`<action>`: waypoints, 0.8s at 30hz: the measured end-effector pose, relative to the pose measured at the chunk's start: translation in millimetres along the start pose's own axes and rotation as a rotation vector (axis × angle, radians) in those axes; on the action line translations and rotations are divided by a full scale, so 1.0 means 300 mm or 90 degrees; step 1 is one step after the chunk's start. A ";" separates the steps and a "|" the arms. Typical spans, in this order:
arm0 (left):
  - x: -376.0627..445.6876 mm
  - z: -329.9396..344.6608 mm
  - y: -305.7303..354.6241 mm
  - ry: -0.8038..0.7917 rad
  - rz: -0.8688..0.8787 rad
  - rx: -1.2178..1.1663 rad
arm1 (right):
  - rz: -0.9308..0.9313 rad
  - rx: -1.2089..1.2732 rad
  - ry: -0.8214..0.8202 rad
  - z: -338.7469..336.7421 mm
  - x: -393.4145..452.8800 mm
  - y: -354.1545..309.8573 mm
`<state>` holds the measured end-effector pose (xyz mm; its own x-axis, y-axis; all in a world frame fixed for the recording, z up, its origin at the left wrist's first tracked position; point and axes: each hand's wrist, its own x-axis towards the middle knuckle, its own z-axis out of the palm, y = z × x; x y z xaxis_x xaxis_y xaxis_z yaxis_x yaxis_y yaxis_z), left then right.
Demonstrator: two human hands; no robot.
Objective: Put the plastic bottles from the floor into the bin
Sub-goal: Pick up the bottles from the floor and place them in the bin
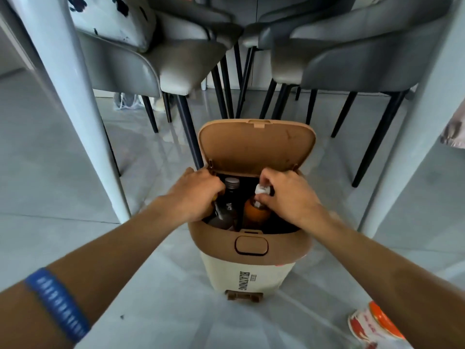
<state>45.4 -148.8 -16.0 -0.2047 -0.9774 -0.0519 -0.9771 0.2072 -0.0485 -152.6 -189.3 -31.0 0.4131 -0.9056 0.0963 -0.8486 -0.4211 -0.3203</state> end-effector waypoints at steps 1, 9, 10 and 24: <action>0.005 0.007 -0.006 0.011 0.000 0.002 | -0.004 -0.042 -0.018 0.009 0.001 0.001; 0.020 0.002 0.017 0.058 -0.004 -0.045 | -0.070 -0.099 -0.049 -0.004 0.015 0.016; 0.018 -0.008 0.034 0.066 0.003 -0.067 | -0.081 -0.071 -0.050 -0.009 0.005 0.030; -0.001 -0.019 0.798 0.004 0.351 -0.231 | 0.164 0.064 0.105 -0.133 -0.590 0.551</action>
<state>-188.7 -99.0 -22.0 -0.6796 -0.7328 0.0332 -0.6868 0.6516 0.3221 -379.3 -100.7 -63.4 0.1223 -0.9814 0.1481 -0.8781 -0.1766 -0.4447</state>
